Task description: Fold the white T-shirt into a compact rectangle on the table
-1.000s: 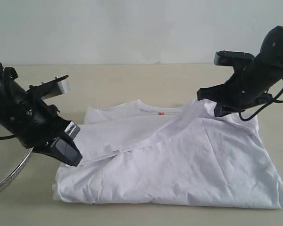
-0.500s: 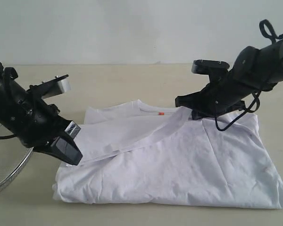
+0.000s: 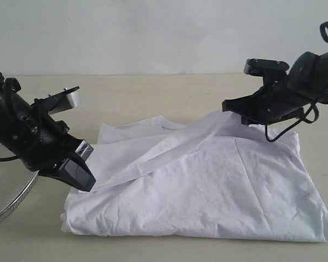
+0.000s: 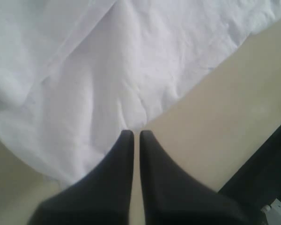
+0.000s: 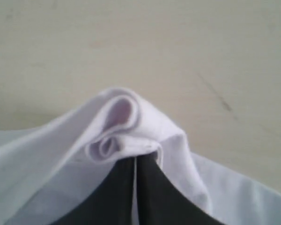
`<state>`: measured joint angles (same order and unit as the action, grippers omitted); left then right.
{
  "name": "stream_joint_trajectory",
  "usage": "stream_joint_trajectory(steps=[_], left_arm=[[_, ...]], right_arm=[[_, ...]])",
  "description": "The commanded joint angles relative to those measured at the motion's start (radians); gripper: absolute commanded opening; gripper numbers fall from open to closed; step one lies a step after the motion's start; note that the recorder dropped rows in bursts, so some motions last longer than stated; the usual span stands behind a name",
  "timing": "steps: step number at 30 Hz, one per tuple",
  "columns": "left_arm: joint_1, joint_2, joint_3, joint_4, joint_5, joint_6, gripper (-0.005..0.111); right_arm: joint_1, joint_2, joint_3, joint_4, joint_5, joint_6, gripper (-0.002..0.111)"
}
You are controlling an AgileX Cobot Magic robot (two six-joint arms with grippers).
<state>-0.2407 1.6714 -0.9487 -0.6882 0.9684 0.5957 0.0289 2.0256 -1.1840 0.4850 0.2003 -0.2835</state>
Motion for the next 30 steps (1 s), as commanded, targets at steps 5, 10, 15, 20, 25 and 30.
stream_joint_trajectory(steps=[5, 10, 15, 20, 25, 30], left_arm=[[-0.003, -0.007, -0.006, -0.010, -0.007, 0.007, 0.005], [-0.003, -0.007, -0.006, -0.010, -0.007, 0.007, 0.005], [-0.003, -0.007, -0.006, -0.010, -0.009, 0.007, 0.005], [-0.003, -0.007, -0.006, -0.010, -0.013, 0.022, 0.005], [-0.003, -0.007, -0.006, -0.010, -0.012, 0.026, 0.005], [-0.003, -0.007, -0.006, -0.011, -0.008, 0.025, 0.005]], right_arm=[[-0.145, -0.021, -0.004, -0.061, 0.046, -0.008, 0.000], [-0.223, -0.075, -0.004, -0.081, 0.076, -0.008, 0.000], [-0.263, -0.124, -0.004, -0.082, 0.146, -0.018, 0.000], [-0.221, -0.153, -0.003, -0.080, 0.295, -0.026, 0.000], [-0.130, -0.180, -0.003, -0.078, 0.403, -0.045, 0.000], [-0.046, -0.190, 0.038, -0.073, 0.452, -0.041, 0.000]])
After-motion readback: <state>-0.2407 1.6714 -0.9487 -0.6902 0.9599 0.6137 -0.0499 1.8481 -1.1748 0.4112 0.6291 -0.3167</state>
